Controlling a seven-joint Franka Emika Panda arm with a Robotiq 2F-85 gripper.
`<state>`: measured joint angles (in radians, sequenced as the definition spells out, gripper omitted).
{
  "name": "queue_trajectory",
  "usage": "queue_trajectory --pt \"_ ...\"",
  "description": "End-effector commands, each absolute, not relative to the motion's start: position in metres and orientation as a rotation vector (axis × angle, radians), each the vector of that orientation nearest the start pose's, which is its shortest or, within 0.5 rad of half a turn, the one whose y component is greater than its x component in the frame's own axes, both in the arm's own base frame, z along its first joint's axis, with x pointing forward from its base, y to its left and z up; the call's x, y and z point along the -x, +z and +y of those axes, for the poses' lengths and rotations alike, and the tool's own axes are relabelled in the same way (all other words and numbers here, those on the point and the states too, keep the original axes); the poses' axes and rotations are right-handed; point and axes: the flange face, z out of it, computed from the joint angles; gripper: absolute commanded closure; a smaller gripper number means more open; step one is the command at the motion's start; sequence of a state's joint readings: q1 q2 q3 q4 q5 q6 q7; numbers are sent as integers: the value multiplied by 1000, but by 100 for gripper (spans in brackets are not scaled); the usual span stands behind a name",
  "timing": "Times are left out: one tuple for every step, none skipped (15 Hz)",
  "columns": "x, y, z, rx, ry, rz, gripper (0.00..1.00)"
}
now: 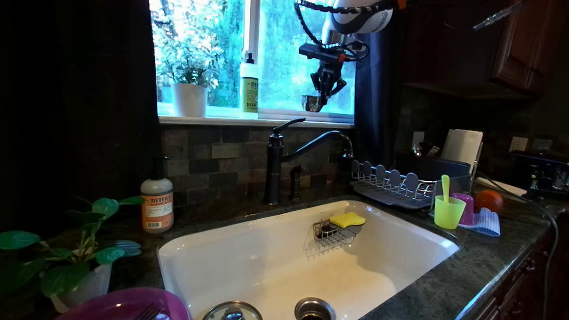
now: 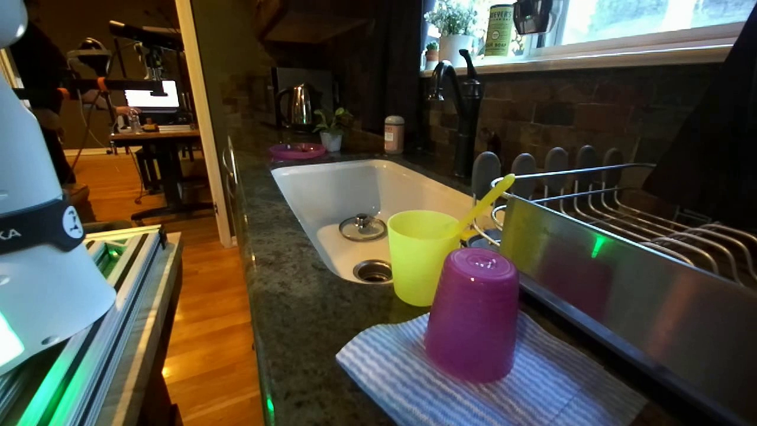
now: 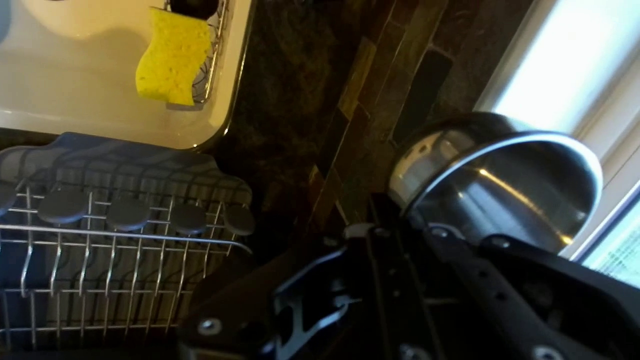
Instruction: Put the silver bowl on the windowsill
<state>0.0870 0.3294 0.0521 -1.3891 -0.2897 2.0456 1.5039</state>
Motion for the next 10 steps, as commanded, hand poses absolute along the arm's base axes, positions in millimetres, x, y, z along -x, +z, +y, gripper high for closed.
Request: queue_trajectory --pt "-718 557 75 2340 -681 1800 98" --pt "-725 556 75 2336 -694 1786 98" --pt "-732 553 76 2338 -708 1772 98" --pt "-737 549 78 2355 -708 1768 98" --pt "-721 551 72 2369 -698 1782 98" --pt "-724 547 72 2371 -699 1783 93" --pt "-725 544 72 2375 -696 1784 93" --pt "-725 544 72 2374 -696 1785 98" --pt "-728 543 73 2352 -697 1776 98" --pt "-729 540 75 2345 -709 1778 98"
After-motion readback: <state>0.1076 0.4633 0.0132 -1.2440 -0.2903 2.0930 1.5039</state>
